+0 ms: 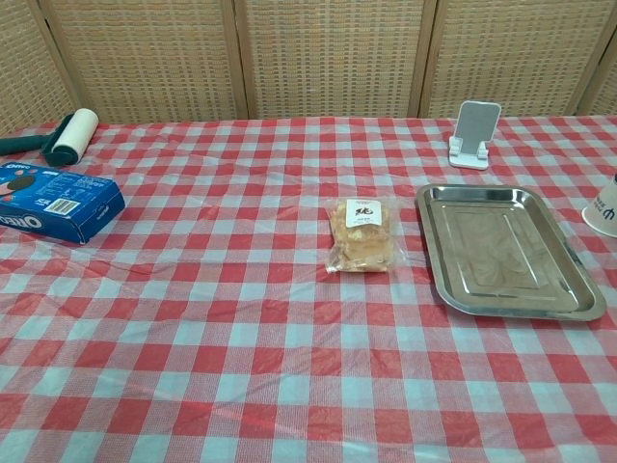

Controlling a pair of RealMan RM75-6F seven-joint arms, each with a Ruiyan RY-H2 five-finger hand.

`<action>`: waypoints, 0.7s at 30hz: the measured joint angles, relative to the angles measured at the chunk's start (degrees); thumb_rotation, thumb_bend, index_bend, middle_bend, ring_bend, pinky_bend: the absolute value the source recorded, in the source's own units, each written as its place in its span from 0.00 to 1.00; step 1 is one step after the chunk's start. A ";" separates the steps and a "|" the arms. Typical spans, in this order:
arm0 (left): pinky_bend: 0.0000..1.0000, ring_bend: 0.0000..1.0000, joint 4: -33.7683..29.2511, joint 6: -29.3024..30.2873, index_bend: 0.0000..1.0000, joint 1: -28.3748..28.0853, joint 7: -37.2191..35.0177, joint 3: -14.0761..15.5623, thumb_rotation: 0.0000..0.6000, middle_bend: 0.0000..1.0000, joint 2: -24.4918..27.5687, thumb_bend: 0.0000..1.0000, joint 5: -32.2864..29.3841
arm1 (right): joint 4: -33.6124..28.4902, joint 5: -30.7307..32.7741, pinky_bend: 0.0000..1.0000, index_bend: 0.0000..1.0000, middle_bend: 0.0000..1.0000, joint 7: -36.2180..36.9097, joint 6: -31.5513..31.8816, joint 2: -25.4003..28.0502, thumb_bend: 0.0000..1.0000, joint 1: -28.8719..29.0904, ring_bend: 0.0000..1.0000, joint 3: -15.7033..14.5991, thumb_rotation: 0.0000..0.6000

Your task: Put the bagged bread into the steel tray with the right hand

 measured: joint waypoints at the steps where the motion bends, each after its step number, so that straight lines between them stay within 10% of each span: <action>1: 0.00 0.00 0.10 -0.17 0.00 -0.05 0.01 -0.13 1.00 0.00 0.00 0.04 -0.39 | 0.11 -0.66 0.00 0.00 0.00 0.29 -0.34 0.23 0.04 0.76 0.00 0.23 1.00; 21: 0.00 0.00 0.57 -1.67 0.00 -0.50 -0.43 -1.22 1.00 0.00 0.39 0.04 -3.55 | 2.06 -10.86 0.00 0.06 0.00 12.54 -18.39 -3.68 0.05 21.90 0.00 1.78 1.00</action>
